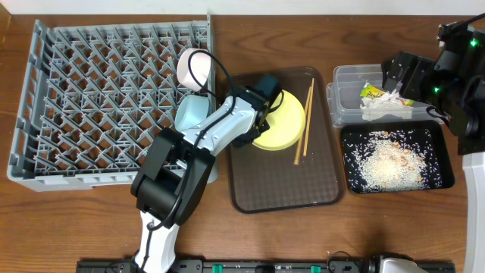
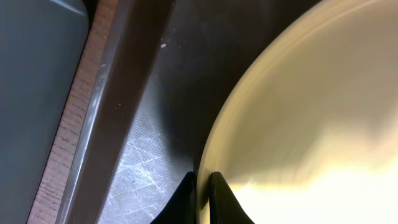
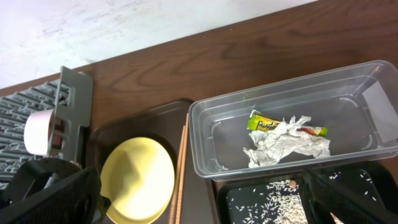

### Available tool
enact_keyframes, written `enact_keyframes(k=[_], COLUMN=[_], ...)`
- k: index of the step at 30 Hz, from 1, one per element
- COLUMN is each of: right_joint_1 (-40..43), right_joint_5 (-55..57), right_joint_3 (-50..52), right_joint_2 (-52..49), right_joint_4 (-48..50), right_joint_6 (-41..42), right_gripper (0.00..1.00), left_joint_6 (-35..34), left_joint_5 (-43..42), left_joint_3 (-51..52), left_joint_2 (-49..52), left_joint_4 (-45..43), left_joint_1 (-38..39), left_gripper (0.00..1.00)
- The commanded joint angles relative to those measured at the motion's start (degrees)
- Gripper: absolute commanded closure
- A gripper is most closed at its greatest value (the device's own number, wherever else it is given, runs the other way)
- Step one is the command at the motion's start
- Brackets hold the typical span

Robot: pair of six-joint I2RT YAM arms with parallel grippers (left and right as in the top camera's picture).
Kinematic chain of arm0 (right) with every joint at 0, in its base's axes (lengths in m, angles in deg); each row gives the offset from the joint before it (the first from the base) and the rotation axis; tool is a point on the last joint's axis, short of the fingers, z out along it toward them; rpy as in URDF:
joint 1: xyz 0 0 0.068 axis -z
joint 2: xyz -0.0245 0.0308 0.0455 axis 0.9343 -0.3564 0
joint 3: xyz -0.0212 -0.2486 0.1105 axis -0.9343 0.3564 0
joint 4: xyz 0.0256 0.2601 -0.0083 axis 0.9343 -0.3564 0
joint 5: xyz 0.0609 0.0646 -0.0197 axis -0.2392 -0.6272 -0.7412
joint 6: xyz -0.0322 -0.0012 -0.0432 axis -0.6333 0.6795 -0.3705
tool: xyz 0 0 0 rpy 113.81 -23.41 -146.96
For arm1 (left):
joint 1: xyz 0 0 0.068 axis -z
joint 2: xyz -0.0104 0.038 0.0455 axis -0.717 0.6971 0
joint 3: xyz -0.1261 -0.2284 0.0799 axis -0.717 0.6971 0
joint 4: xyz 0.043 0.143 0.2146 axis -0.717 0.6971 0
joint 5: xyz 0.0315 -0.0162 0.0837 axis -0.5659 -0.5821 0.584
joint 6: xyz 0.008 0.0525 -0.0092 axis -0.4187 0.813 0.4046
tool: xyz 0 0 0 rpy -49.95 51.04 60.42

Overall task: Sort waste into correct bins and load items into the dishwasher
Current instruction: 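Pinch the yellow plate rim with left gripper and tilt it up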

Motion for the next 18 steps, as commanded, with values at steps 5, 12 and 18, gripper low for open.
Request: enact_keyframes(k=[5, 12, 18], right_joint_1=[0.42, 0.42, 0.42], right_joint_5=[0.37, 0.35, 0.35], right_joint_3=[-0.35, -0.35, -0.35], right_joint_2=[-0.26, -0.26, -0.26], right_joint_4=[0.0, -1.66, -2.32], right_joint_6=[0.5, 0.5, 0.5], right_gripper=[0.01, 0.01, 0.01], left_joint_6=[3.48, 13.75, 18.45], left_joint_5=[-0.57, -0.42, -0.44], left_joint_3=[0.17, 0.17, 0.17], left_joint_2=[-1.44, -8.57, -9.79], left_joint_4=[-0.44, -1.25, -1.05], left_joint_1=[-0.04, -0.24, -0.24], left_gripper=[0.93, 0.93, 0.93])
